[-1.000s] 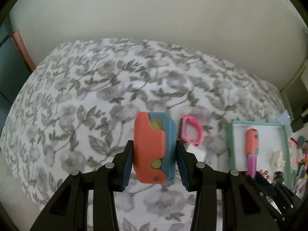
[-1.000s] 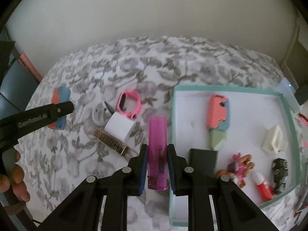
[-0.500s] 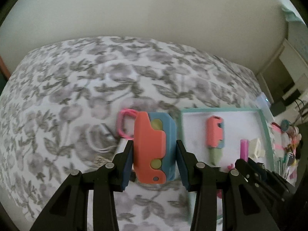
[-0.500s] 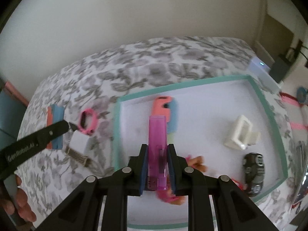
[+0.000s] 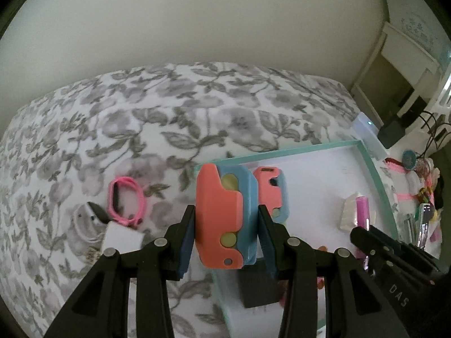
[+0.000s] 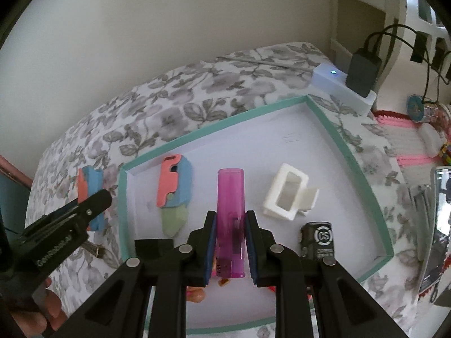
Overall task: Organize rigid objects
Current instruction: 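Carry the folding knife and pink lighter over the tray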
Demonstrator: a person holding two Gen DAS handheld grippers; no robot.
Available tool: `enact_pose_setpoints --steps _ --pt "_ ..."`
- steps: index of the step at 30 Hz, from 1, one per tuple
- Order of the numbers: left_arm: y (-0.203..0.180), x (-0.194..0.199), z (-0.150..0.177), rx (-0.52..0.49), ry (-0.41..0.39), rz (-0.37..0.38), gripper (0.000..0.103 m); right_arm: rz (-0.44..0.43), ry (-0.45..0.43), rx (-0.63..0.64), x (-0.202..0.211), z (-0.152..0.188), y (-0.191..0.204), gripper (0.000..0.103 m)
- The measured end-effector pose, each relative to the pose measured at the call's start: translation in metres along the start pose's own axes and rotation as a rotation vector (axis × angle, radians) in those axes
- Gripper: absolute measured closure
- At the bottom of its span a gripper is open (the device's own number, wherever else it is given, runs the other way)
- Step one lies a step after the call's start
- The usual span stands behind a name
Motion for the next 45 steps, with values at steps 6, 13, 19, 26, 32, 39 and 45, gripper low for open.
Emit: enact_pose_setpoints --steps 6,13,19,26,32,39,45 --pt "-0.017 -0.009 0.000 -0.029 -0.007 0.019 0.059 -0.002 0.015 -0.006 -0.005 0.003 -0.005 0.082" --pt "-0.024 -0.019 0.003 -0.054 -0.002 0.018 0.059 0.008 0.040 0.010 -0.014 0.008 -0.005 0.082" --pt "-0.023 -0.030 0.012 -0.058 0.033 0.006 0.059 0.011 0.057 0.018 -0.018 0.011 -0.006 0.082" --pt "-0.023 -0.040 0.022 -0.052 0.072 0.008 0.059 0.012 0.078 0.018 -0.024 0.015 -0.007 0.082" --pt "-0.021 -0.047 0.029 -0.042 0.097 0.006 0.059 0.018 0.114 0.009 -0.035 0.024 -0.011 0.082" --pt "-0.021 -0.047 0.029 -0.040 0.104 0.008 0.059 0.026 0.128 0.014 -0.040 0.027 -0.012 0.082" --pt "-0.021 -0.048 0.029 -0.050 0.109 -0.007 0.059 0.035 0.128 0.027 -0.040 0.027 -0.012 0.082"
Point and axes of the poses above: each gripper's, at about its wrist camera, not at the fingertips, and x roughly against the way its jaws point, y to its left, z to its underside, the point moved 8 cm from there along -x, roughly the way its jaws point, and after that the axes turned 3 degrees about -y, right-handed, at the moved point
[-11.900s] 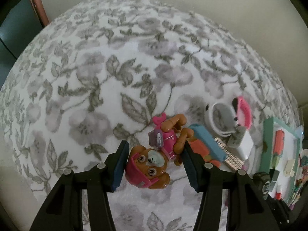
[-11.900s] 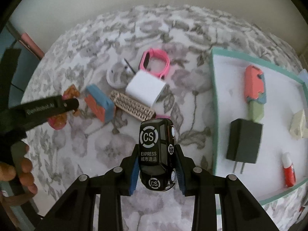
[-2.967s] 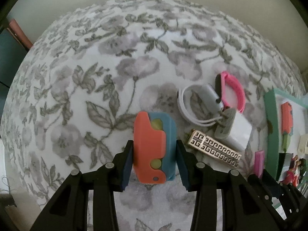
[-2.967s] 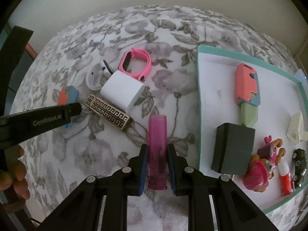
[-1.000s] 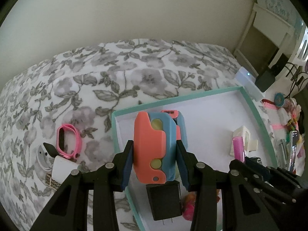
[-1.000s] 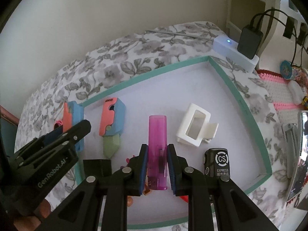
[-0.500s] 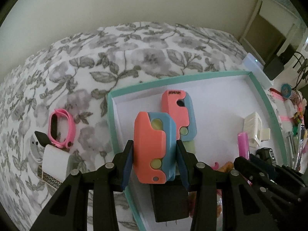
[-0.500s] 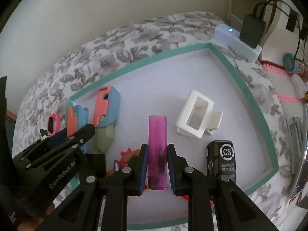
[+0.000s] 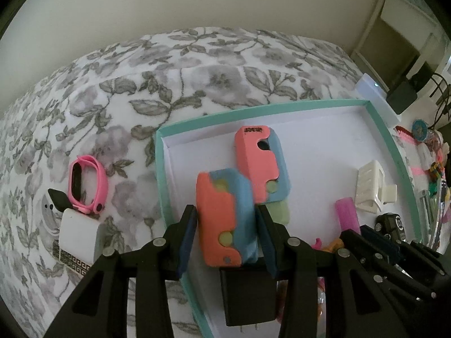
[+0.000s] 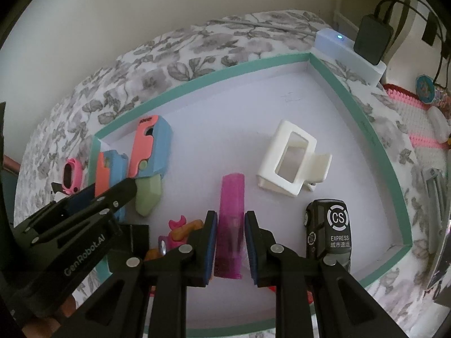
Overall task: Organize rigid objects
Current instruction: 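Carry the folding knife and pink lighter over the tray, then lower knife and lighter into the tray and open both grippers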
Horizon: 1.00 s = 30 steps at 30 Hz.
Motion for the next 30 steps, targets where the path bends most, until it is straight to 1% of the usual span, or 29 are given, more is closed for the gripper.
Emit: enact_pose_setpoints --steps 4,7,13,17,19,23,26,28,29,30 --pt "0.001 0.004 -0.001 0.000 0.003 0.002 0.056 0.012 0.004 0.015 0.001 -0.001 0.000 0.080" --pt "0.001 0.014 -0.007 0.001 -0.012 0.004 0.055 0.019 -0.005 0.030 0.005 -0.004 0.002 0.078" --pt "0.006 0.044 -0.022 0.022 -0.083 0.013 0.054 0.020 -0.068 0.050 0.030 -0.017 0.010 0.077" --pt "0.013 0.061 -0.030 0.038 -0.119 0.000 0.047 0.020 -0.113 0.059 0.047 -0.025 0.014 0.077" --pt "0.017 0.066 -0.031 0.047 -0.130 -0.009 0.047 0.022 -0.124 0.061 0.051 -0.026 0.016 0.077" --pt "0.024 0.065 -0.030 0.065 -0.118 -0.031 0.047 0.022 -0.135 0.061 0.055 -0.028 0.017 0.077" --pt "0.029 0.060 -0.027 0.078 -0.100 -0.044 0.047 0.022 -0.122 0.060 0.052 -0.026 0.017 0.077" --pt "0.032 0.056 -0.024 0.083 -0.083 -0.061 0.045 0.027 -0.110 0.059 0.047 -0.024 0.016 0.077" --pt "0.033 0.055 -0.023 0.081 -0.076 -0.071 0.042 0.030 -0.105 0.060 0.045 -0.023 0.016 0.075" --pt "0.035 0.053 -0.022 0.080 -0.071 -0.083 0.037 0.035 -0.103 0.061 0.044 -0.023 0.016 0.064"
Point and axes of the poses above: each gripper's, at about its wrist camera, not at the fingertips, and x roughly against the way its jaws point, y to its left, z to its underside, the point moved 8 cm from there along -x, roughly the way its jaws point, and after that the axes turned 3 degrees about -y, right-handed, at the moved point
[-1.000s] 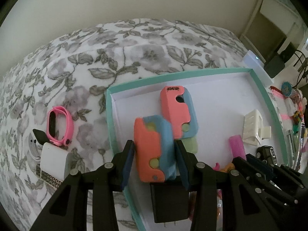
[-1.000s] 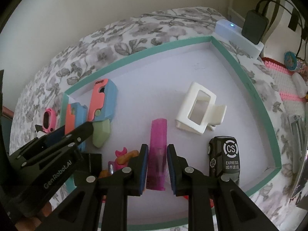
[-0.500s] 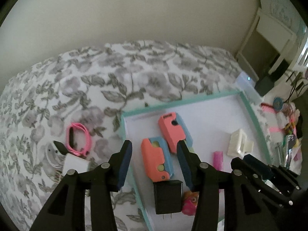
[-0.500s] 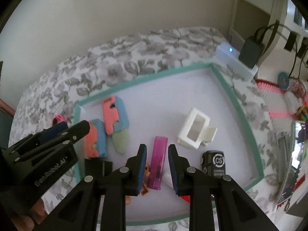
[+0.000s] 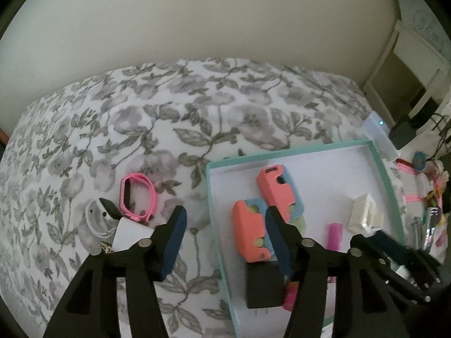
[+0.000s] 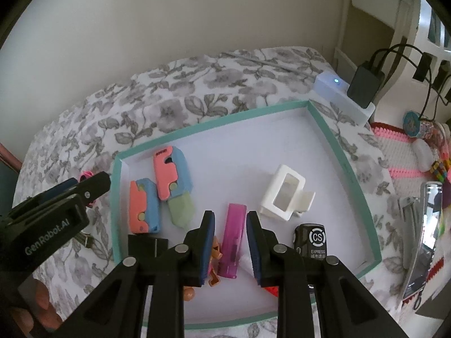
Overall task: Organize rigid objects
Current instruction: 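Lower knife and lighter into the tray and open both grippers, then move both tools back over the white earbud case and white charger block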
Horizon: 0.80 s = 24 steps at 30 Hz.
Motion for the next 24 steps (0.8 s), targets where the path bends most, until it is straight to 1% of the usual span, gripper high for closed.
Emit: enact_pose_setpoints --steps 1,2,4,5,6,7,8,10,14,16,17,19,21,24 --pt "0.002 -0.001 0.001 -0.001 0.003 -0.015 0.034 0.004 0.000 0.000 -0.001 0.000 0.000 0.053" --pt "0.004 -0.002 0.002 0.000 0.004 -0.025 0.030 0.009 -0.003 0.000 -0.002 0.000 0.000 0.050" --pt "0.009 -0.003 0.003 0.005 0.005 -0.041 0.029 0.014 -0.006 -0.003 -0.002 0.000 -0.001 0.048" --pt "0.010 -0.004 0.003 0.006 0.005 -0.048 0.026 0.018 -0.006 -0.003 -0.002 0.000 -0.001 0.045" --pt "0.013 -0.005 0.003 0.007 0.003 -0.058 0.017 0.024 -0.006 -0.003 -0.003 0.000 -0.001 0.041" --pt "0.015 -0.005 0.003 0.008 0.000 -0.064 0.015 0.031 -0.007 -0.002 -0.003 0.000 -0.002 0.039" --pt "0.016 -0.005 0.003 0.011 -0.002 -0.068 0.015 0.036 -0.008 -0.001 -0.004 0.000 -0.002 0.039" --pt "0.020 -0.006 0.004 0.016 -0.004 -0.083 0.013 0.041 -0.012 -0.002 -0.004 0.000 -0.003 0.030" --pt "0.028 -0.007 0.004 0.030 -0.008 -0.105 0.011 0.049 -0.023 -0.001 -0.004 -0.001 -0.004 0.024" --pt "0.032 -0.009 0.004 0.032 -0.005 -0.118 0.010 0.056 -0.032 0.000 -0.004 -0.001 -0.004 0.013" --pt "0.034 -0.010 0.004 0.034 -0.004 -0.123 0.007 0.060 -0.037 0.002 -0.004 -0.002 -0.004 0.011" --pt "0.038 -0.012 0.004 0.043 -0.005 -0.125 0.003 0.063 -0.040 0.005 -0.005 -0.002 -0.004 0.002" --pt "0.043 -0.015 0.004 0.055 0.000 -0.124 0.003 0.061 -0.042 0.004 -0.008 -0.003 -0.003 0.000" --pt "0.051 -0.022 0.000 0.082 0.012 -0.120 0.003 0.068 -0.028 0.011 -0.016 -0.006 -0.003 0.000"
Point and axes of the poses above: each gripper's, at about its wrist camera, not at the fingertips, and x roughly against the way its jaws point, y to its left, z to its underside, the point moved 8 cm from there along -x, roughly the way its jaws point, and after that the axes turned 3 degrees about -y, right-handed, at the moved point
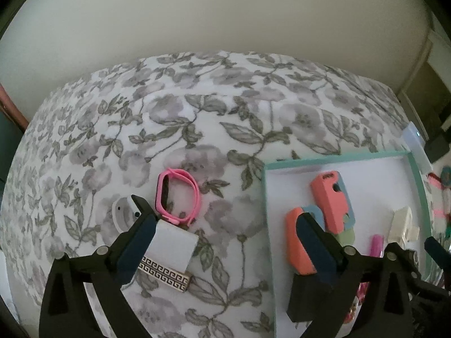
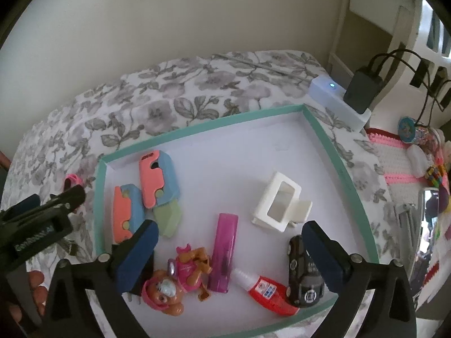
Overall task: Organize rigid objects
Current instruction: 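Move both tools back over the white earbud case and white charger block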
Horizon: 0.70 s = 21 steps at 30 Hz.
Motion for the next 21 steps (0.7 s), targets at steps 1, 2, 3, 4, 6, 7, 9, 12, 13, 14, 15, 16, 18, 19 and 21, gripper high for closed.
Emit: enact_pose_setpoints --steps 1,2,3,4,6,7,9,12,13,14,15,16,18,19,21 --pt "0.003 -0.001 -0.004 0.010 -0.001 -0.002 0.003 0.003 -0.001 -0.004 -0.002 -0.002 -0.001 0.000" --pt "0.005 -0.001 -0.007 0.018 -0.004 -0.002 0.003 0.003 0.000 -0.012 -0.003 -0.005 -0.001 0.000" --pt "0.006 0.001 -0.010 0.025 -0.009 0.003 0.003 -0.003 -0.002 -0.022 -0.005 -0.009 -0.001 0.000" --pt "0.008 0.006 -0.014 0.033 -0.029 0.015 0.003 -0.009 -0.007 -0.028 -0.004 -0.013 0.000 0.000" --pt "0.012 0.015 -0.018 0.039 -0.068 0.027 0.003 -0.012 -0.030 -0.017 0.001 -0.022 0.003 0.000" --pt "0.015 0.020 -0.019 0.043 -0.081 0.030 0.003 -0.004 -0.059 -0.007 0.007 -0.026 0.005 0.000" --pt "0.025 0.027 -0.018 0.052 -0.090 0.034 0.003 0.000 -0.099 -0.003 0.015 -0.030 0.008 0.000" --pt "0.048 0.037 -0.013 0.079 -0.092 0.037 0.003 -0.049 -0.096 -0.002 0.020 -0.027 0.019 0.000" --pt "0.057 0.040 -0.011 0.086 -0.093 0.030 0.003 -0.060 -0.097 0.003 0.022 -0.027 0.023 0.000" --pt "0.067 0.042 -0.010 0.092 -0.091 0.019 0.003 -0.068 -0.101 0.014 0.024 -0.027 0.029 0.000" --pt "0.080 0.045 -0.009 0.101 -0.090 0.005 0.003 -0.075 -0.108 0.029 0.027 -0.027 0.037 0.000" --pt "0.090 0.047 -0.009 0.111 -0.090 -0.007 0.003 -0.089 -0.117 0.043 0.031 -0.028 0.045 0.000" --pt "0.113 0.049 -0.008 0.146 -0.084 -0.033 0.003 -0.125 -0.133 0.065 0.038 -0.029 0.062 0.000" --pt "0.125 0.049 -0.007 0.167 -0.078 -0.041 0.003 -0.147 -0.141 0.079 0.041 -0.030 0.073 0.000" --pt "0.143 0.048 -0.005 0.204 -0.067 -0.049 0.003 -0.183 -0.148 0.108 0.044 -0.029 0.095 0.000"
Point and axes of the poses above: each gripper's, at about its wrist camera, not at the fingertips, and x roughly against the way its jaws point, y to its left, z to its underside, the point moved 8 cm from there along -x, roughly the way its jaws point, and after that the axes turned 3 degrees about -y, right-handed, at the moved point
